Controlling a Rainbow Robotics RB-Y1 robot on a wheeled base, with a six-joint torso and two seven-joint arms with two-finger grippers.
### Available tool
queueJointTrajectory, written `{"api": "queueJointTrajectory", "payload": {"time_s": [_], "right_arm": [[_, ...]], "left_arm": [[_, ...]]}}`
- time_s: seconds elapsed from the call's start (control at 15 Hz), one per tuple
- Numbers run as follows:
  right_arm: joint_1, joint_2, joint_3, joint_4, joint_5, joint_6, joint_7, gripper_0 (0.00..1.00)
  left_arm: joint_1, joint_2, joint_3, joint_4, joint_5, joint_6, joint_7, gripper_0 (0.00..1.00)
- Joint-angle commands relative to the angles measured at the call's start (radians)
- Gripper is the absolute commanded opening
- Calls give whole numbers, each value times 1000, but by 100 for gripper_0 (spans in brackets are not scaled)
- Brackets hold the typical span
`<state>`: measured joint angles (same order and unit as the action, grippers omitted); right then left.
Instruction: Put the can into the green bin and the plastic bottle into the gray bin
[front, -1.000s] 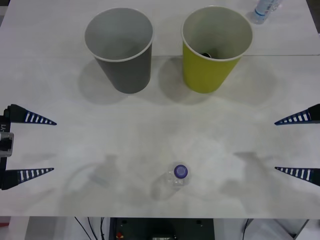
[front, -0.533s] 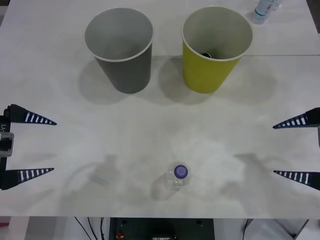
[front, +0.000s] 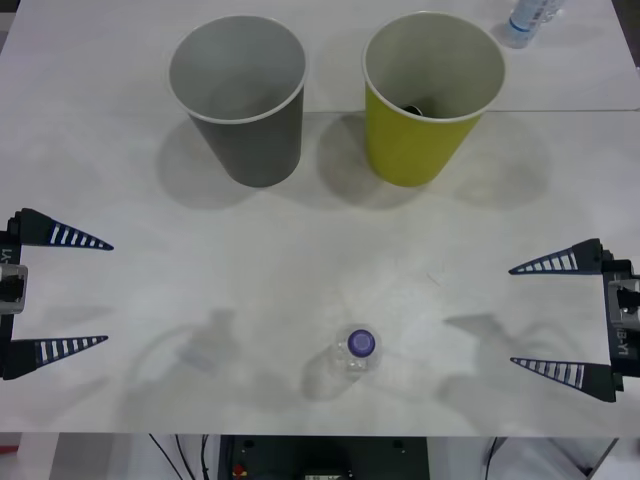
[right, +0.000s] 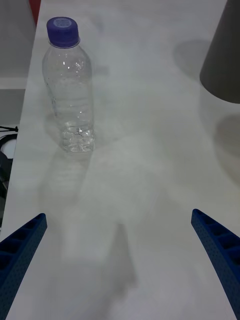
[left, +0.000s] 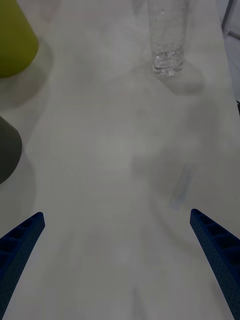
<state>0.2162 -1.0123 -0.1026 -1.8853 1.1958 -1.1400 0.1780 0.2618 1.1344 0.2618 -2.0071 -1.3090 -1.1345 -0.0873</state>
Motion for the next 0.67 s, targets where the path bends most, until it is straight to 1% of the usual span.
{"api": "queueJointTrajectory", "payload": {"time_s": [0.07,0.27,0.47,0.53,0.67], "right_arm": [[-26,50,37,81,-50,-46,89,100],[-63,141,38,175,-58,-138,109,100],[-100,213,46,262,-62,-208,121,100],[-116,236,64,305,-68,-221,129,100],[-149,261,116,364,-99,-222,146,100]], "left_arm": [[0,0,0,0,0,0,0,100],[0,0,0,0,0,0,0,100],[0,0,0,0,0,0,0,100],[0,0,0,0,0,0,0,100],[0,0,0,0,0,0,0,100]]}}
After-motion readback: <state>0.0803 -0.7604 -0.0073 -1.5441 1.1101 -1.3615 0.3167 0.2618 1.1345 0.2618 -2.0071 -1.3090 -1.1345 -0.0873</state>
